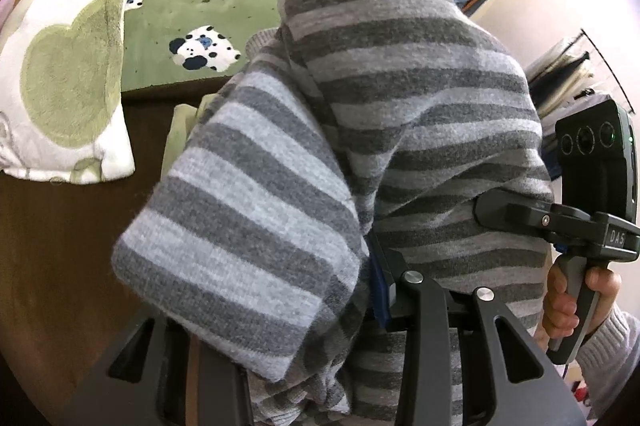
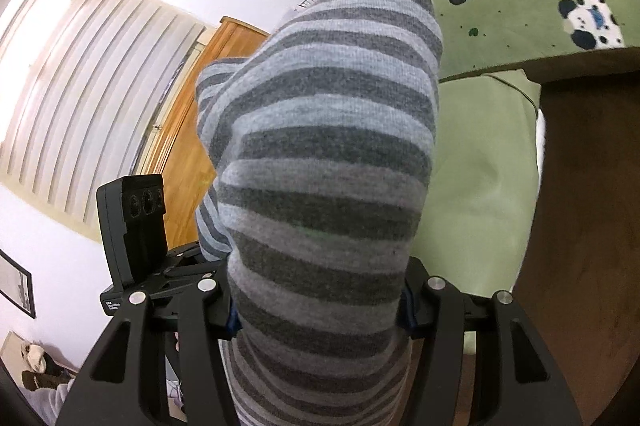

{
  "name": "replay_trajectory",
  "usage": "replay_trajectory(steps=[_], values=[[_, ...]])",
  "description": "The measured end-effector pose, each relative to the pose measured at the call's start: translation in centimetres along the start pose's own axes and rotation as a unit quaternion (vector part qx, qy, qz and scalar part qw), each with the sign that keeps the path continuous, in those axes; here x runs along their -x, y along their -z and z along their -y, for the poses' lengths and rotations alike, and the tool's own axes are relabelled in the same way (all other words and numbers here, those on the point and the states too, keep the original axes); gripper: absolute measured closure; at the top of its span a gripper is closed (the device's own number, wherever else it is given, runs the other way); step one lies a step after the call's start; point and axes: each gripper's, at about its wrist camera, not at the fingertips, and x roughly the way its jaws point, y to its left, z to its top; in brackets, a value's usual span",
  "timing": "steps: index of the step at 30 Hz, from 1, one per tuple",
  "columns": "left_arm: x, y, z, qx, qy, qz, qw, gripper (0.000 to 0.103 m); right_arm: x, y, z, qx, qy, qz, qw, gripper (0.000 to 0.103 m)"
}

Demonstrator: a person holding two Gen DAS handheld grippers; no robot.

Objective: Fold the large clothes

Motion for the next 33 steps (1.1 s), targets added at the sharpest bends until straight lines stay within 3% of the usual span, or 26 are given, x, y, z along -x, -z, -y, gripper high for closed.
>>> replay_trajectory(steps=[10,15,19,30,33], values=[[-6.9,-3.9,-3.5,0.025,-0.015,-0.020,0.9994,0.064,-5.4,-5.1,5.9,-0.013,-0.005,-0.037,0.999,0.047],[-9.9,-3.8,-4.9,0.032,-0.002,-0.043,0.9986,0.062,-6.7,-4.8,8.6,-0.039,-0.005,-0.039,0.998,0.047],[-12.0,-3.2,-4.8,0.018,-0.014,-0.059,0.9980,0.059,-7.2,-4.1,10.5,-0.059,0.008,-0.047,0.997,0.045],[-11.0,-2.4,-6.3,0.059,0.003,-0.033,0.9977,0.044,-6.2,-4.4,11.1,-0.089,0.022,-0.048,0.995,0.031],[-10.1,-2.4,-6.4,0.051,-0.007,-0.029,0.9983,0.044,-4.3,-4.8,10.4,-0.071,0.048,-0.037,0.996,0.020]])
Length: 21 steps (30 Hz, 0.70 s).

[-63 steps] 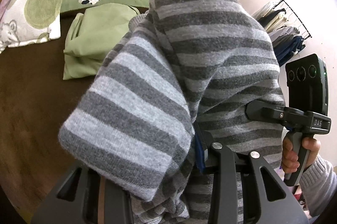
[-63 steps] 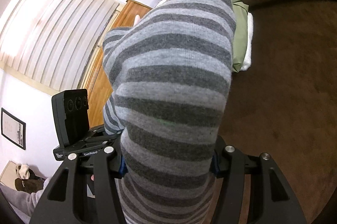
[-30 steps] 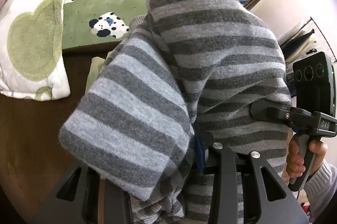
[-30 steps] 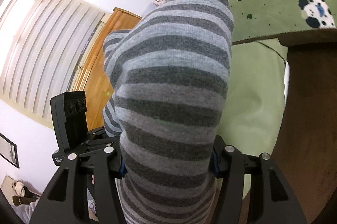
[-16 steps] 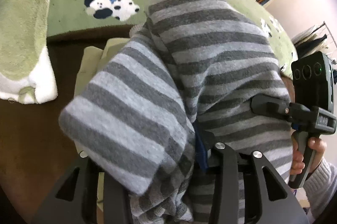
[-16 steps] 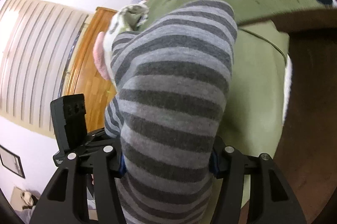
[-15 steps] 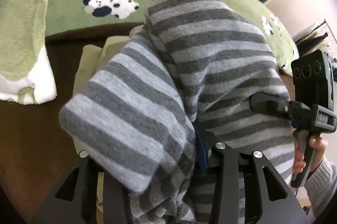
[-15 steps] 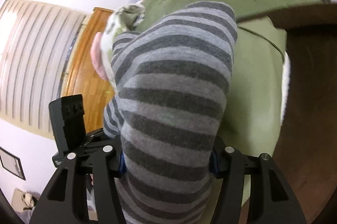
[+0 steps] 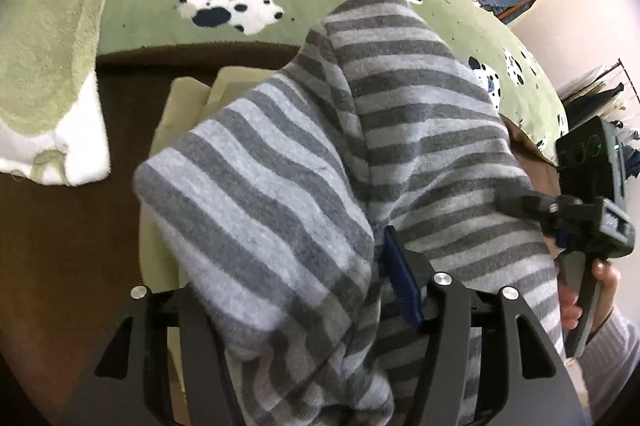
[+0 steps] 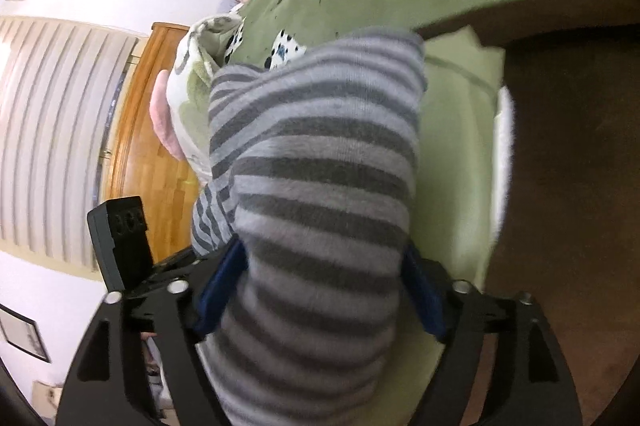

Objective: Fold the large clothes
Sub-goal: 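Lower the striped garment onto the green-wrapped bundle with both grippers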

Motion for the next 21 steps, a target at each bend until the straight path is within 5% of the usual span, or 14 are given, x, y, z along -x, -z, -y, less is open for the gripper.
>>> replay_trajectory(steps=[9,16,21], values=[[3.8,0.5,-0.5,-0.021,-0.046,0.025,0.9984,0.045,5.6,1.3,-5.3,0.123,0.114,0.046,0.985,0.018],[7.2,1.2,-0.1,-0.018,-0.052,0.052,0.9971,0.042,3.4,5.7,-10.5,0.173,0.103,0.009,0.980,0.077],[7.9,3.1,2.5,-0.029,-0.026,0.063,0.9973,0.034,1.8,7.7,-11.7,0.168,0.119,0.009,0.979,0.078]])
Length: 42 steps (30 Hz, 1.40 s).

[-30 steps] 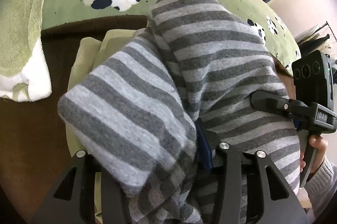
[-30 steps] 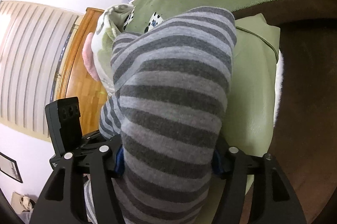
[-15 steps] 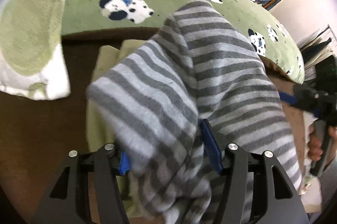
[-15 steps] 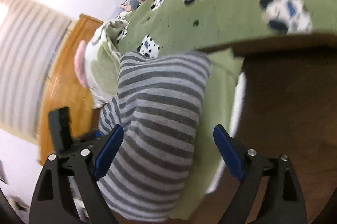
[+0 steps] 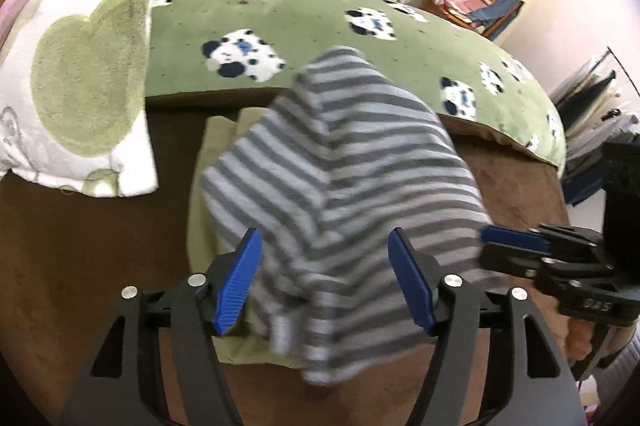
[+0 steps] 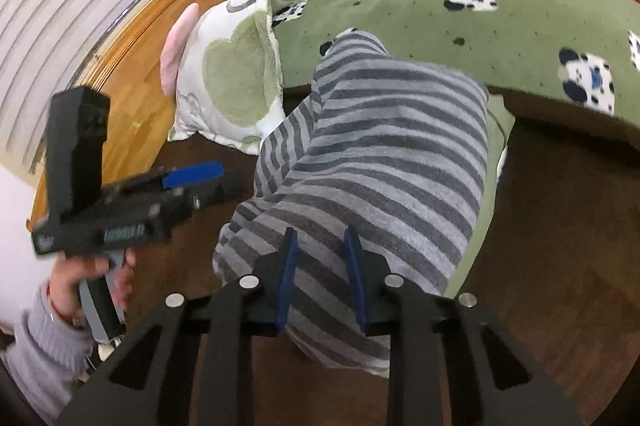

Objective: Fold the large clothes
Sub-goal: 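Lower the striped garment onto the green-wrapped bundle with both grippers, then open both grippers and withdraw them from the stacked bundle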

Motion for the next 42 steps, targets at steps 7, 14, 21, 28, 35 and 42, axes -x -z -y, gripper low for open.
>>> replay_trajectory(steps=[7,14,21,28,35,42], values=[[-2.8,3.6,0.6,0.026,-0.001,-0.029,0.9992,0.030,-2.0,1.1,-1.0,0.000,0.051,-0.020,0.999,0.078],[-4.6,5.9,-0.2,0.036,-0.016,-0.040,0.9984,0.022,-3.4,2.6,-0.4,-0.016,0.050,-0.020,0.998,0.077],[-4.5,6.1,-0.6,0.056,-0.016,-0.033,0.9977,0.019,-3.0,2.3,-0.5,-0.030,0.048,-0.015,0.998,0.077],[-3.0,5.5,-0.4,0.060,-0.025,-0.024,0.9976,0.007,-1.7,1.7,-2.5,-0.021,0.054,-0.002,0.998,0.021],[0.2,5.2,-0.3,0.071,-0.056,-0.019,0.9957,0.007,0.9,2.2,-3.8,-0.038,0.056,0.018,0.998,0.019],[5.7,5.0,1.4,0.059,-0.108,0.003,0.9924,0.006,6.1,3.2,-6.9,-0.002,0.093,0.038,0.995,0.019]])
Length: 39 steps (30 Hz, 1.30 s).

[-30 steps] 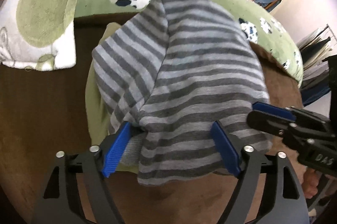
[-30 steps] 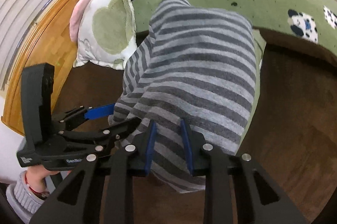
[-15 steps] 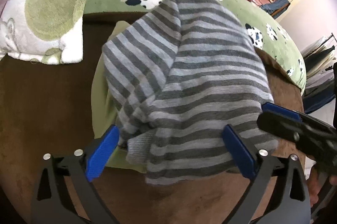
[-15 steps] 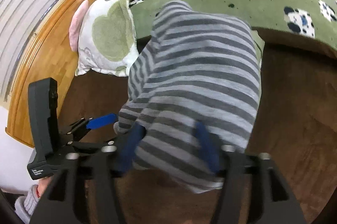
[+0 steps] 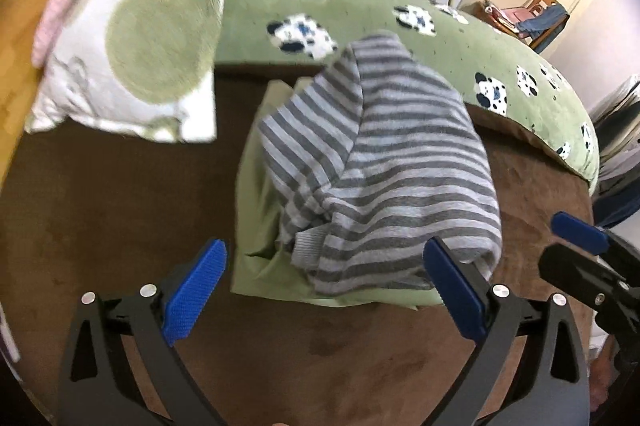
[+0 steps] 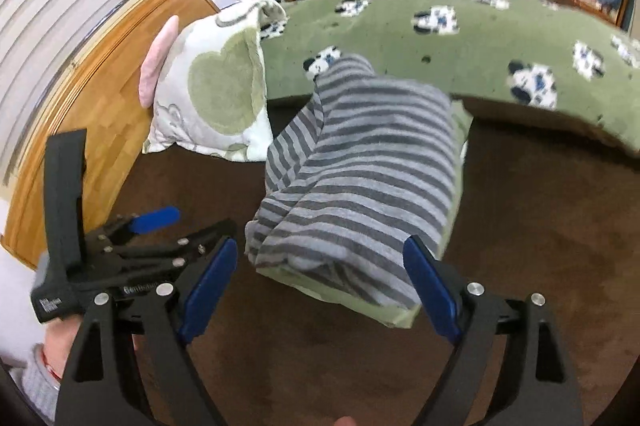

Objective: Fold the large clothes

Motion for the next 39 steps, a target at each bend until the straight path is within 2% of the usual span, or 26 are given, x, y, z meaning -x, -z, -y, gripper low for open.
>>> replay_trajectory(steps=[5,9,14,17,23,28,32,35,39], values=[[5.5,0.4,0.7,-0.011,-0.016,0.018,0.9996,0.006,5.1,1.0,-2.6,0.052,0.028,0.019,0.998,0.019],[10.2,1.9,1.6,-0.024,-0.031,0.029,0.9988,0.006,9.5,2.9,-4.3,0.076,0.042,0.035,0.996,0.019],[15.3,5.0,2.3,-0.035,-0.040,0.043,0.9977,0.006,14.9,6.6,-5.7,0.069,0.062,0.062,0.994,0.019],[17.4,7.1,2.3,-0.039,-0.046,0.050,0.9969,0.006,16.7,9.0,-6.5,0.051,0.069,0.062,0.994,0.019],[20.8,11.7,1.1,-0.040,-0.038,0.067,0.9963,0.006,18.6,13.7,-9.1,0.007,0.083,0.073,0.994,0.019],[22.7,14.9,0.0,-0.097,-0.033,0.064,0.9928,0.006,19.3,17.6,-11.8,-0.019,0.095,0.078,0.992,0.019],[24.5,16.9,-1.0,-0.121,-0.035,0.067,0.9899,0.006,19.9,19.9,-13.2,-0.023,0.088,0.071,0.993,0.019],[25.4,18.2,-2.0,-0.116,-0.022,0.065,0.9909,0.006,20.0,21.5,-14.2,-0.016,0.085,0.065,0.994,0.019],[25.6,19.5,-2.5,-0.111,-0.023,0.067,0.9912,0.006,20.5,23.0,-14.9,-0.003,0.084,0.061,0.995,0.019]])
